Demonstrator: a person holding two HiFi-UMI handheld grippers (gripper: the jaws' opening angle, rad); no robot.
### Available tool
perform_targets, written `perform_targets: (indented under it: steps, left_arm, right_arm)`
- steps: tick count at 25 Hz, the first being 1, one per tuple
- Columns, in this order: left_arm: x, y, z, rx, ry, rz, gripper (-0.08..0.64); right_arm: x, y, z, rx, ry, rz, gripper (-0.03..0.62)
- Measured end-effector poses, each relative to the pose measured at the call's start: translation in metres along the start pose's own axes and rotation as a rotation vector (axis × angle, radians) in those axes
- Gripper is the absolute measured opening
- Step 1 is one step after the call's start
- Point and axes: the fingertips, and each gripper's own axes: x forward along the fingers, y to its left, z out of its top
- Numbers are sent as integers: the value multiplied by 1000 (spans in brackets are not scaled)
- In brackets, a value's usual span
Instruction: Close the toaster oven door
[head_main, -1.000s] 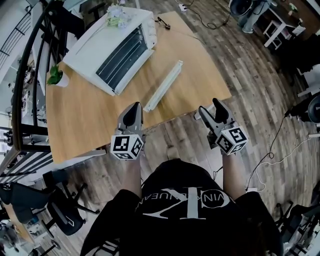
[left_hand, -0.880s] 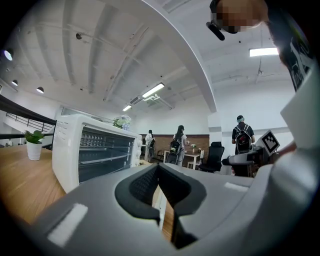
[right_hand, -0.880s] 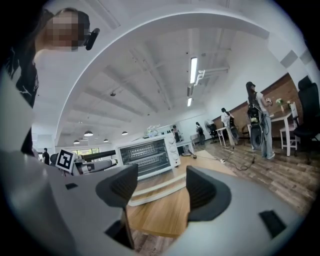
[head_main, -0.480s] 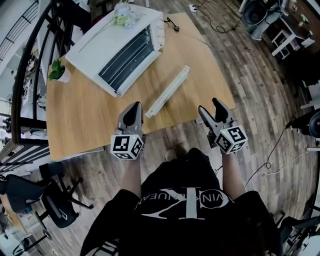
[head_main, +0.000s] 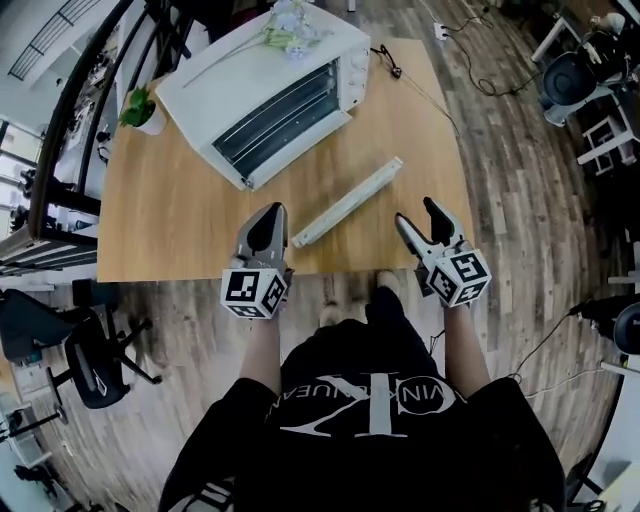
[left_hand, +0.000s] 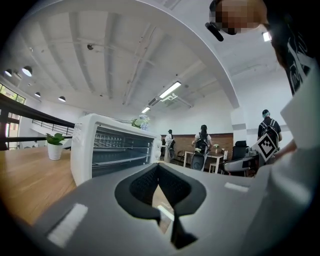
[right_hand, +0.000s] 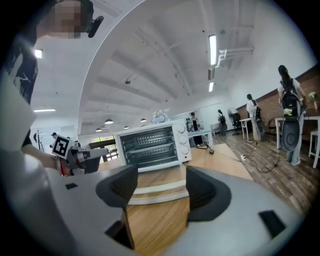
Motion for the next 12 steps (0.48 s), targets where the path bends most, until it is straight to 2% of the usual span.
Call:
perform_targets:
  steps: [4, 12]
  left_arm:
    - [10, 2, 1, -13, -10, 83, 11]
    - [24, 2, -2, -26, -19, 200, 11]
  right_arm:
    - [21, -19, 2, -14, 41, 75, 270]
    - [52, -45, -6, -52, 132, 187, 270]
